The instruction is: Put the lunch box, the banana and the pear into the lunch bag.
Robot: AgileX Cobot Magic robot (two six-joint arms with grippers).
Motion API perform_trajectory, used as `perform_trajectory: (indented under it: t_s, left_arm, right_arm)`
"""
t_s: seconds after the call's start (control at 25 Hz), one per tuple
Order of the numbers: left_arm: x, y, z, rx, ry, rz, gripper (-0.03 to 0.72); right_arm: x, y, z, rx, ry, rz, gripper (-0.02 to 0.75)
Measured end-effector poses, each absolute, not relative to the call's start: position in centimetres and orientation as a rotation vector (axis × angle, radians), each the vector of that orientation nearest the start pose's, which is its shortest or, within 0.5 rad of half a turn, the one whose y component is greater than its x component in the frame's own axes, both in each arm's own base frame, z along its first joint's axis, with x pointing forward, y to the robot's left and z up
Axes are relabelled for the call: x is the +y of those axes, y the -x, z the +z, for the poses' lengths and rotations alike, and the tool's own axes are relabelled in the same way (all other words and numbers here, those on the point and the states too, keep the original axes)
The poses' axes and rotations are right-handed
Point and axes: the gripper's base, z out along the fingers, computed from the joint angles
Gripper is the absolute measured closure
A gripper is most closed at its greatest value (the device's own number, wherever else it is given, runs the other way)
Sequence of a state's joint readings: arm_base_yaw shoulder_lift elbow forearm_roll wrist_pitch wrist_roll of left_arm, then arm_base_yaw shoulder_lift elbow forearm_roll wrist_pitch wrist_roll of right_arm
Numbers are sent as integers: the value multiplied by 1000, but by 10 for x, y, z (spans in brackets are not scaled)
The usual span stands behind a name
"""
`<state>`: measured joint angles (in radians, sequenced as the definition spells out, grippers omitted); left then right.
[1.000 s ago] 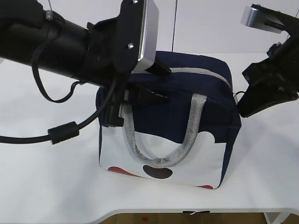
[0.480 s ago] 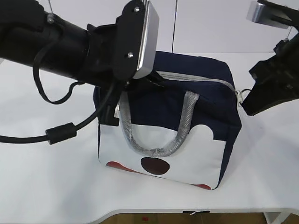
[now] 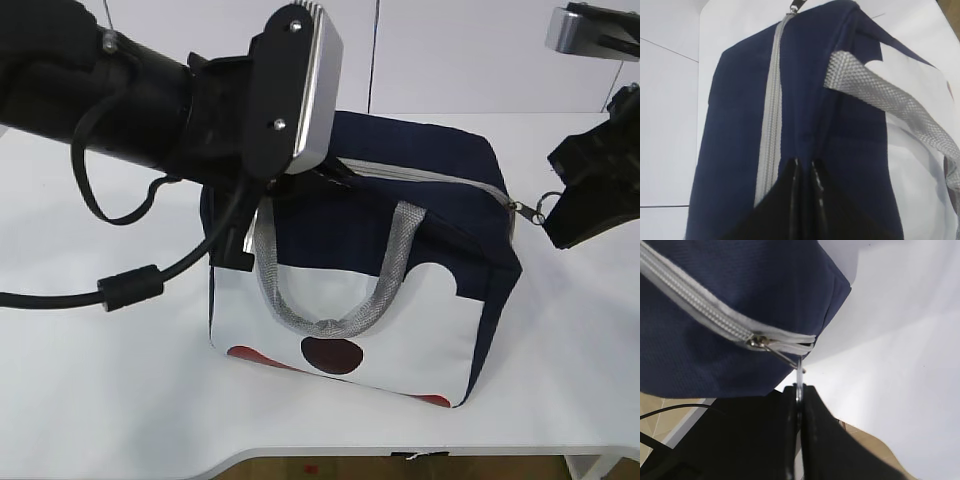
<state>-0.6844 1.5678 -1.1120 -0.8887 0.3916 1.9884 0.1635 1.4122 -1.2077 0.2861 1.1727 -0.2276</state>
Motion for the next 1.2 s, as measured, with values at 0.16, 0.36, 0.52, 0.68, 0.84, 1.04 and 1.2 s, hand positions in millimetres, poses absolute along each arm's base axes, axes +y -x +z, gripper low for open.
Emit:
perform_trajectory:
  t_s: [0.16, 0.36, 0.52, 0.68, 0.84, 1.04, 1.2]
  left_arm:
    - [-242, -256, 286, 1190, -1795, -48, 690]
    - [-241, -259, 286, 1193, -1777, -17, 690]
    - [-241, -259, 286, 1194, -1776, -14, 690]
    - [-241, -261, 286, 1196, -1762, 10, 690]
    - [-241, -263, 286, 1196, -1754, 26, 690]
    - [-241, -264, 286, 1199, -1749, 33, 690]
    - [-241, -264, 286, 1199, -1748, 35, 690]
  right_arm:
    - [67, -263, 316, 2799, 444, 381, 731]
    - [67, -263, 315, 2815, 445, 385, 731]
    - [67, -264, 305, 2839, 436, 386, 731]
    - [67, -263, 301, 2844, 422, 385, 731]
    - [67, -263, 301, 2846, 413, 389, 731]
    - [70, -262, 302, 2851, 383, 446, 731]
    - [69, -262, 303, 2874, 277, 504, 731]
